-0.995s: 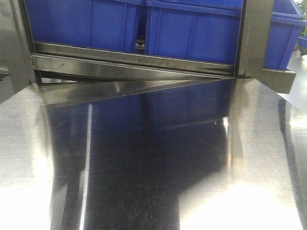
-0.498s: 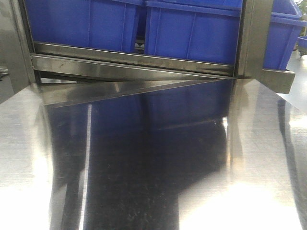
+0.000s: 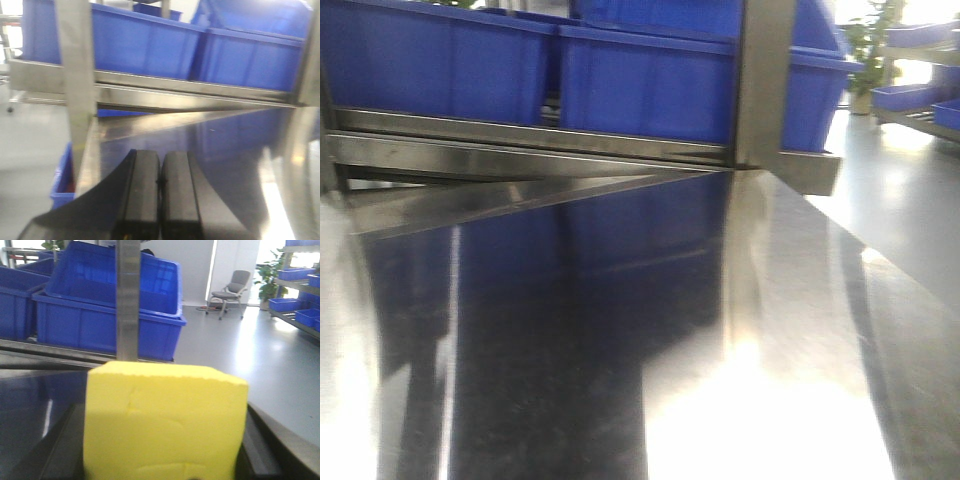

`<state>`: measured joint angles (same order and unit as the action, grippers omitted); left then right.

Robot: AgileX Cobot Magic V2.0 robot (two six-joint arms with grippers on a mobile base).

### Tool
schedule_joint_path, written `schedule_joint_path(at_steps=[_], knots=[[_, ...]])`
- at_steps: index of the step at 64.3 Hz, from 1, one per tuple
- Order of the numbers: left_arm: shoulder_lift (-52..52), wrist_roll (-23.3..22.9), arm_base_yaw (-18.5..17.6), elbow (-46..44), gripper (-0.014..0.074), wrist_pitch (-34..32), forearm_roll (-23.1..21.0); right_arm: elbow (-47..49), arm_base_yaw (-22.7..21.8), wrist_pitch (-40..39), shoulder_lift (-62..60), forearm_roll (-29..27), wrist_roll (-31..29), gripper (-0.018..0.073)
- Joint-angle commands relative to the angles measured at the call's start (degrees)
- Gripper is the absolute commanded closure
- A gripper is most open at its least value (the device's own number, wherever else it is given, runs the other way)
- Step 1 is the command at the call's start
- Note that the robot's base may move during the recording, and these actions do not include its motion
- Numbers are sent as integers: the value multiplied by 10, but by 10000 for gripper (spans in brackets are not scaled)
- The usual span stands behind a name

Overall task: Place yellow foam block on left shelf second layer
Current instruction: 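Hold the cube in the right gripper while the base backs away, then drive the base across the floor carrying the cube in the right gripper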

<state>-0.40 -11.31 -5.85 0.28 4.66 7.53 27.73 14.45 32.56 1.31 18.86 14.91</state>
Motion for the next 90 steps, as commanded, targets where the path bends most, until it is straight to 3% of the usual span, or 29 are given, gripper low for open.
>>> schedule_joint_path(at_steps=[1,90], knots=[[2,-2,-1,15,460,-50,-4,15,-4,-51,8,15,-4,201],[2,-2,-1,15,460,-50,-4,15,-4,-51,8,15,-4,201]])
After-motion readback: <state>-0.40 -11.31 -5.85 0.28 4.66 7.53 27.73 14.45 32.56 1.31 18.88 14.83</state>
